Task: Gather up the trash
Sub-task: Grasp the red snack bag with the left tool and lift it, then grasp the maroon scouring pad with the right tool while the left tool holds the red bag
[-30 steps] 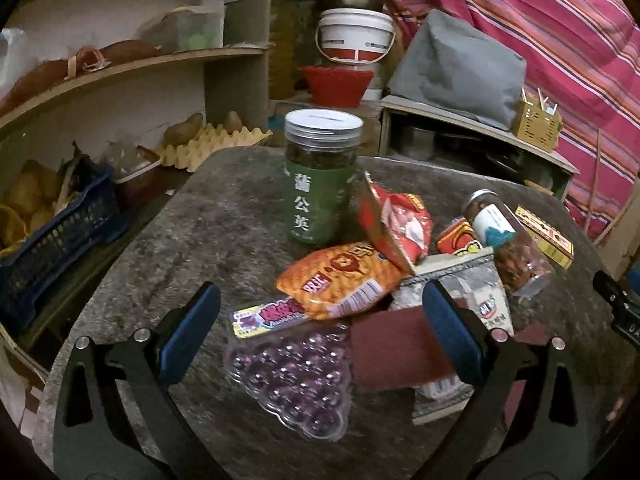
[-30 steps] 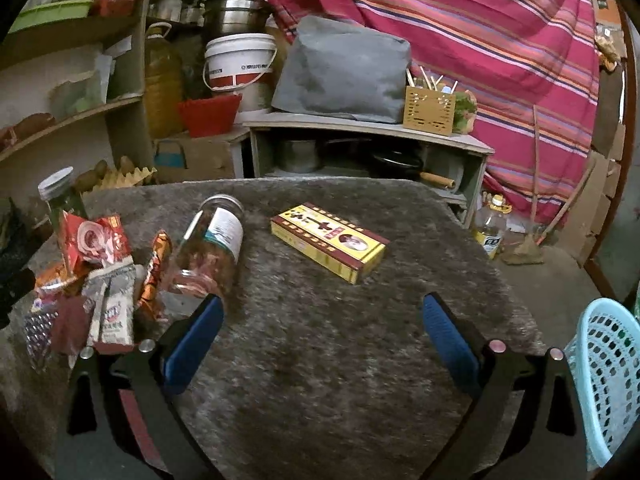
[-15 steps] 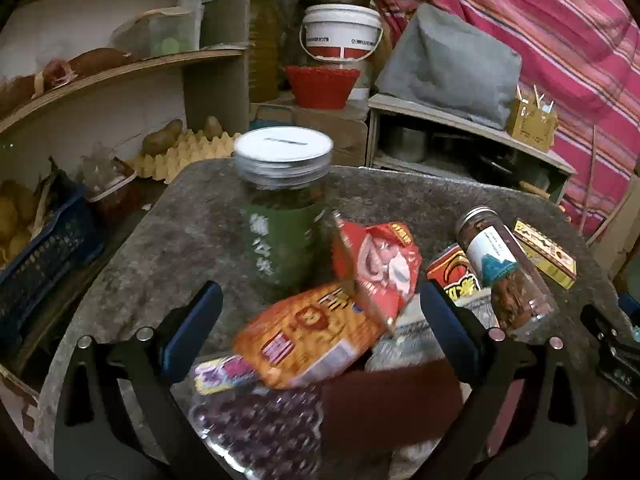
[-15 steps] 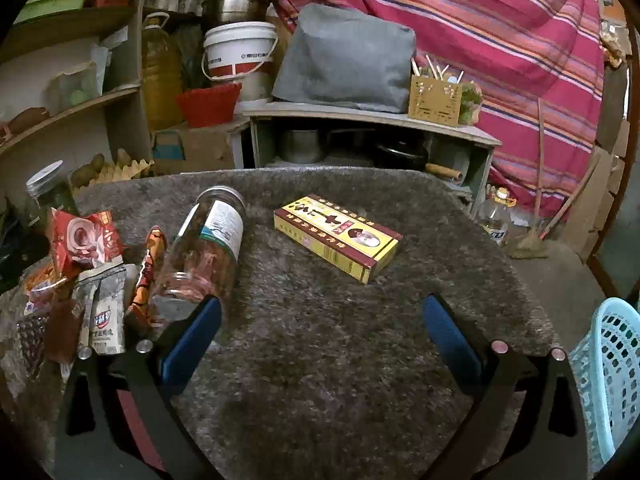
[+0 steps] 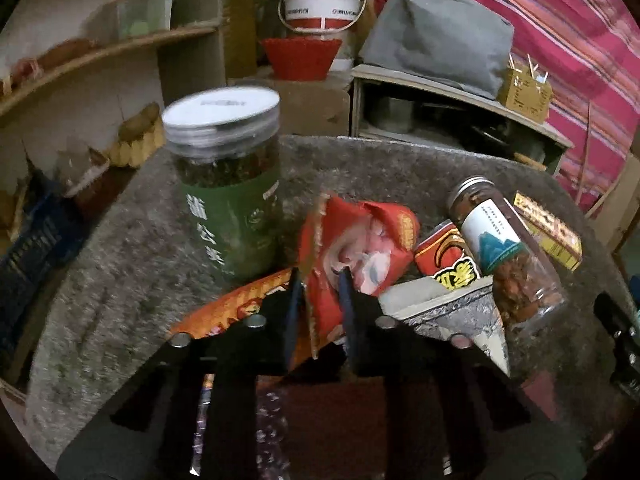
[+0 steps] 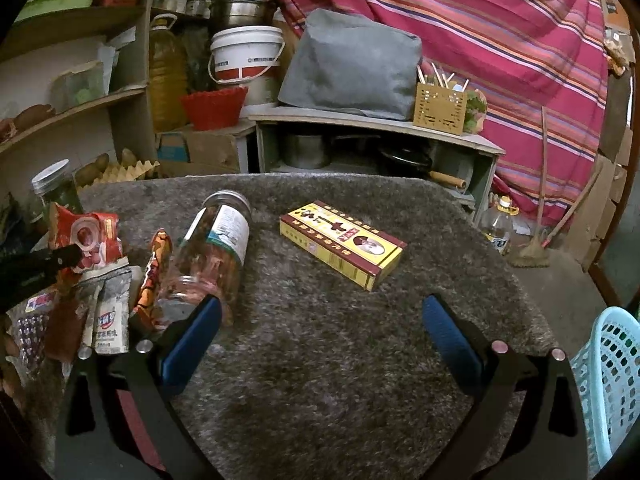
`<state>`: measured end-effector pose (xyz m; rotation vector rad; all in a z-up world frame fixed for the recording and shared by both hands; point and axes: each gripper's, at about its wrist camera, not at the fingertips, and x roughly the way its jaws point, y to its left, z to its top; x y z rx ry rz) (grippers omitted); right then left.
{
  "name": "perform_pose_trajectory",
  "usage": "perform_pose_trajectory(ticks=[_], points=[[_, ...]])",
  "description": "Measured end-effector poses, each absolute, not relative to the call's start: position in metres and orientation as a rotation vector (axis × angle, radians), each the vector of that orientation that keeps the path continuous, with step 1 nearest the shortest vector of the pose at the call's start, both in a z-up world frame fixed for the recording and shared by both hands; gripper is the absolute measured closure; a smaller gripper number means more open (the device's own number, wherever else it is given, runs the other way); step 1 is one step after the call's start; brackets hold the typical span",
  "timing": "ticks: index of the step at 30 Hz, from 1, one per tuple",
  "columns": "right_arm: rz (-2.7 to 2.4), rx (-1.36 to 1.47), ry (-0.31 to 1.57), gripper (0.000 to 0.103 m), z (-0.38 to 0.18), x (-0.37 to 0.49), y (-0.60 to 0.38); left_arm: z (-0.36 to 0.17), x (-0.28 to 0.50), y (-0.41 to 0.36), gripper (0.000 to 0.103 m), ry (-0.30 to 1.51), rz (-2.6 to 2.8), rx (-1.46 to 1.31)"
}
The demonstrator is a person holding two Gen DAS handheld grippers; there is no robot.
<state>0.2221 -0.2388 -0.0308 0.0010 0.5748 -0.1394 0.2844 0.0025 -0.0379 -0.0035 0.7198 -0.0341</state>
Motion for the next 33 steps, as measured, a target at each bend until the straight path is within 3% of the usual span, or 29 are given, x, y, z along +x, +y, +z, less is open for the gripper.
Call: perform_pose_trajectory(ticks=[16,33], points=[[-0.127,-0.068,0.573,0.005,-0.023,0.208,-0.208,0.006,0.228,0.042,0.088,0.595,0.000,-0.053],[0.037,-0.112,0.683,0.005,-0.043,0.166,-0.140,-0.009,0.166,0.092,0.088,0.631,0.085,-0.071]])
